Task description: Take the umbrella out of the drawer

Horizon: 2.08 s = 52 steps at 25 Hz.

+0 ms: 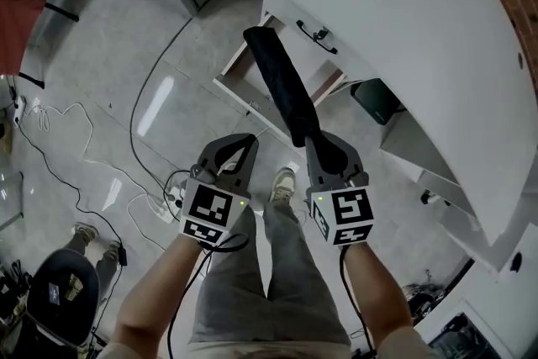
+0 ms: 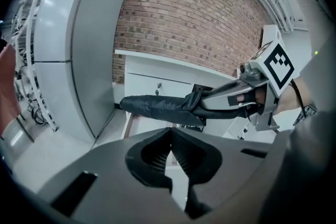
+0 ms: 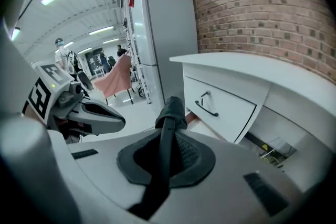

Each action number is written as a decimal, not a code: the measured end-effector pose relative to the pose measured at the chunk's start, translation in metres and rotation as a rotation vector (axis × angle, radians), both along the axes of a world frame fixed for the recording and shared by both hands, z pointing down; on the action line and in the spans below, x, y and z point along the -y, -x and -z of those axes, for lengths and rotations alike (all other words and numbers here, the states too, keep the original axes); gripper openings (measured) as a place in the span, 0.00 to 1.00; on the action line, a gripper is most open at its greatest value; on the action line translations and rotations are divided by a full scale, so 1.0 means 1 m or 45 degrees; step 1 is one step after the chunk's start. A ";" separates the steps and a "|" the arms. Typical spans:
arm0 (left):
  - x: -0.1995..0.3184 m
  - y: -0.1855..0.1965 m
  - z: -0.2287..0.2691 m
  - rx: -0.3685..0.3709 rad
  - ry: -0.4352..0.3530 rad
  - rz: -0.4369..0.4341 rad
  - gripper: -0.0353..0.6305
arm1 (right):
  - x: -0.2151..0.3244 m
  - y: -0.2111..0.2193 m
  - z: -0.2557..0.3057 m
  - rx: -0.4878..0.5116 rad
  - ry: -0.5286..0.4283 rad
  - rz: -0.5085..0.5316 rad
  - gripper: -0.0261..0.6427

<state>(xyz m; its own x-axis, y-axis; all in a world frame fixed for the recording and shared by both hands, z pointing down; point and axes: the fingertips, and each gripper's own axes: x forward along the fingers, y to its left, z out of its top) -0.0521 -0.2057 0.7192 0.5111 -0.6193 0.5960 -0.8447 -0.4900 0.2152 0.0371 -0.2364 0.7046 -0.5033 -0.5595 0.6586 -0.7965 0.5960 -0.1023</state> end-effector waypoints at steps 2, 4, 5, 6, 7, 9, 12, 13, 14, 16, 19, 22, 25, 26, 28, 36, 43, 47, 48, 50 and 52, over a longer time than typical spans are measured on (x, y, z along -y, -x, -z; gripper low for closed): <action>-0.002 0.002 0.026 0.003 -0.012 0.007 0.06 | -0.004 0.002 0.031 0.018 -0.010 -0.003 0.06; -0.004 0.005 0.054 -0.001 -0.029 0.018 0.06 | -0.011 0.003 0.063 0.032 -0.019 -0.006 0.06; -0.005 0.006 0.069 -0.002 -0.041 0.023 0.06 | -0.014 0.003 0.079 0.040 -0.026 -0.009 0.06; -0.006 0.008 0.084 -0.001 -0.053 0.026 0.06 | -0.018 0.004 0.095 0.049 -0.033 -0.013 0.06; -0.006 0.010 0.098 0.002 -0.066 0.029 0.06 | -0.021 0.004 0.110 0.058 -0.041 -0.018 0.06; -0.007 0.014 0.126 0.012 -0.094 0.031 0.06 | -0.027 0.004 0.140 0.076 -0.061 -0.030 0.06; -0.010 0.018 0.166 0.023 -0.132 0.031 0.06 | -0.036 0.003 0.184 0.093 -0.095 -0.049 0.06; -0.011 0.019 0.180 0.024 -0.146 0.033 0.06 | -0.040 0.002 0.198 0.098 -0.106 -0.056 0.06; -0.012 0.020 0.193 0.024 -0.162 0.035 0.06 | -0.042 0.001 0.212 0.104 -0.120 -0.063 0.06; -0.010 0.021 0.220 0.032 -0.200 0.034 0.06 | -0.043 -0.003 0.239 0.112 -0.154 -0.083 0.06; -0.014 0.021 0.260 0.045 -0.251 0.025 0.06 | -0.046 -0.009 0.280 0.120 -0.204 -0.107 0.06; -0.020 0.019 0.297 0.052 -0.300 0.009 0.06 | -0.048 -0.016 0.321 0.130 -0.265 -0.116 0.06; -0.027 0.016 0.330 0.073 -0.349 -0.022 0.06 | -0.051 -0.023 0.363 0.140 -0.329 -0.130 0.06; -0.030 0.015 0.339 0.078 -0.363 -0.033 0.06 | -0.052 -0.025 0.376 0.145 -0.349 -0.137 0.06; -0.034 0.014 0.358 0.083 -0.390 -0.050 0.06 | -0.055 -0.029 0.401 0.160 -0.386 -0.148 0.06; -0.036 0.008 0.439 0.030 -0.527 -0.069 0.06 | -0.063 -0.036 0.483 0.206 -0.520 -0.146 0.06; -0.031 0.019 0.503 0.018 -0.662 0.006 0.06 | -0.076 -0.037 0.541 0.243 -0.627 -0.086 0.06; -0.041 0.023 0.531 0.012 -0.723 0.011 0.06 | -0.087 -0.035 0.566 0.272 -0.675 -0.056 0.06; -0.044 0.022 0.540 0.010 -0.742 0.006 0.06 | -0.089 -0.035 0.571 0.283 -0.684 -0.051 0.06; -0.049 0.019 0.554 -0.002 -0.772 -0.004 0.06 | -0.093 -0.036 0.581 0.303 -0.699 -0.043 0.06; -0.055 0.017 0.567 -0.015 -0.801 -0.014 0.06 | -0.096 -0.037 0.590 0.317 -0.715 -0.038 0.06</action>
<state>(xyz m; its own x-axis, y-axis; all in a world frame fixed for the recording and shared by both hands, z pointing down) -0.0695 -0.1510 0.1524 0.5238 -0.8443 0.1131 -0.8383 -0.5345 -0.1078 0.0742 -0.1400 0.1143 -0.5830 -0.8029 0.1239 -0.8061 0.5908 0.0353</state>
